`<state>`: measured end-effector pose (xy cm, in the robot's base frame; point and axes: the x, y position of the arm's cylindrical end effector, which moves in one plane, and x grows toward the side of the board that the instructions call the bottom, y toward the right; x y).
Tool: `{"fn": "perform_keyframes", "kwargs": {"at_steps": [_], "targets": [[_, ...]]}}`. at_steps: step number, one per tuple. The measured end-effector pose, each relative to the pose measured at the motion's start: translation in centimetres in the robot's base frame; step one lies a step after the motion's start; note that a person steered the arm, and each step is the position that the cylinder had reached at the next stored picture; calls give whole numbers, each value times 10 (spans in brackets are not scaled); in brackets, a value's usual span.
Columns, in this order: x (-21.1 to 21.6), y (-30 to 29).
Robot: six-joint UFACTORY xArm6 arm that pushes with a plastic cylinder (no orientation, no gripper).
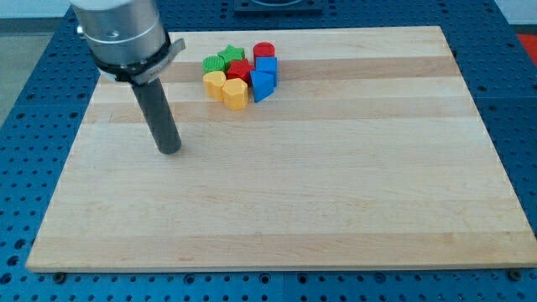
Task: Separate the red star with yellow hexagon towards the left center
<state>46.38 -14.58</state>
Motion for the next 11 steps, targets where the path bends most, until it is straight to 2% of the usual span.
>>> {"fn": "perform_keyframes", "kwargs": {"at_steps": [1, 2, 3, 4, 5, 6, 8, 9, 11], "targets": [[9, 87], [-33, 174], [-100, 226], [-157, 252], [-193, 230], [-198, 167], [-146, 54], [-124, 22], [-123, 46]]}}
